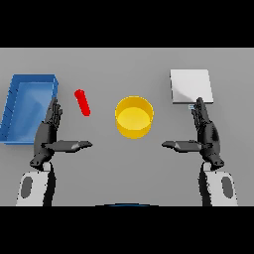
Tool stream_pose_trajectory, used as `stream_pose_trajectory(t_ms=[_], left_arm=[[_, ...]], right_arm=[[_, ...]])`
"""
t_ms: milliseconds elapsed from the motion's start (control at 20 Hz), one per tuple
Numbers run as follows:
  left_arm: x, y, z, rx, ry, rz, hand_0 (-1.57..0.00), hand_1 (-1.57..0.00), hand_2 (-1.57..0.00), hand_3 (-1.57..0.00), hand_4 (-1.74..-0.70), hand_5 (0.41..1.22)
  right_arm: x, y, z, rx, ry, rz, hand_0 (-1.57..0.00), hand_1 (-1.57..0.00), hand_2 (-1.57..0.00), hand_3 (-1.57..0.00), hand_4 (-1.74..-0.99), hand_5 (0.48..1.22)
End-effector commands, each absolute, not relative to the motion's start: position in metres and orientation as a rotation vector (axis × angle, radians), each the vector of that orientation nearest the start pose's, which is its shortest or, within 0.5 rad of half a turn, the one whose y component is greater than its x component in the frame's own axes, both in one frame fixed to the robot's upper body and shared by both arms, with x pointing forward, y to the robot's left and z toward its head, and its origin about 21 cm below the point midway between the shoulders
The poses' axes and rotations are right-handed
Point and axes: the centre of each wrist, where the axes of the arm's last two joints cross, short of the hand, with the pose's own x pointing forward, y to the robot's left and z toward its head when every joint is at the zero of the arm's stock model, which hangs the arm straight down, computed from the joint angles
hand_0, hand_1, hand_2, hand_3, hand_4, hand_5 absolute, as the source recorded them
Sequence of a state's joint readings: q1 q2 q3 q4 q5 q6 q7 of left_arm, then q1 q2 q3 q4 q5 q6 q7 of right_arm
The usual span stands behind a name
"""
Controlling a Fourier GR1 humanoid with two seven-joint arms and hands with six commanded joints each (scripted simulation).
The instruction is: Pick up the red beaker and tilt it to pour out 1 green nut into yellow bowl. Pick up the yellow bowl and place it on the metallic measuring scale.
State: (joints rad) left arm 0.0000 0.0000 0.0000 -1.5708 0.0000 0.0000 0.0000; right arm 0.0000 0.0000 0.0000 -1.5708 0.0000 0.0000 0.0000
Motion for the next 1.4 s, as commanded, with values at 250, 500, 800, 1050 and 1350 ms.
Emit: stream_pose_trajectory(t_ms=[250, 500, 800, 1050, 1350], left_arm=[[0.251, 0.241, -0.001, 0.009, -1.572, 0.005, 0.00, 0.00, 0.00, 0.00, -1.15, 0.599], [0.228, 0.244, 0.013, 0.069, -1.584, -0.166, 0.00, 0.00, 0.00, 0.00, -1.16, 0.599], [0.230, 0.238, 0.008, 0.086, -1.556, -0.238, 0.00, 0.00, 0.00, 0.00, -1.16, 0.604], [0.267, 0.225, -0.008, 0.104, -1.534, -0.271, 0.00, 0.00, 0.00, 0.00, -1.22, 0.626], [0.300, 0.223, -0.016, 0.111, -1.544, -0.287, 0.00, 0.00, 0.00, 0.00, -1.26, 0.668]], right_arm=[[0.248, -0.222, -0.001, 0.000, -1.573, 0.004, 0.00, 0.00, 0.00, 0.00, -1.167, 0.599], [0.223, -0.217, 0.002, -0.273, -1.669, 0.281, 0.00, 0.00, 0.00, 0.00, -1.159, 0.590], [0.219, -0.213, 0.007, -0.226, -1.678, 0.249, 0.00, 0.00, 0.00, 0.00, -1.212, 0.607], [0.218, -0.215, 0.004, -0.215, -1.685, 0.272, 0.00, 0.00, 0.00, 0.00, -1.256, 0.631], [0.220, -0.221, 0.008, -0.212, -1.694, 0.264, 0.00, 0.00, 0.00, 0.00, -1.278, 0.634]])
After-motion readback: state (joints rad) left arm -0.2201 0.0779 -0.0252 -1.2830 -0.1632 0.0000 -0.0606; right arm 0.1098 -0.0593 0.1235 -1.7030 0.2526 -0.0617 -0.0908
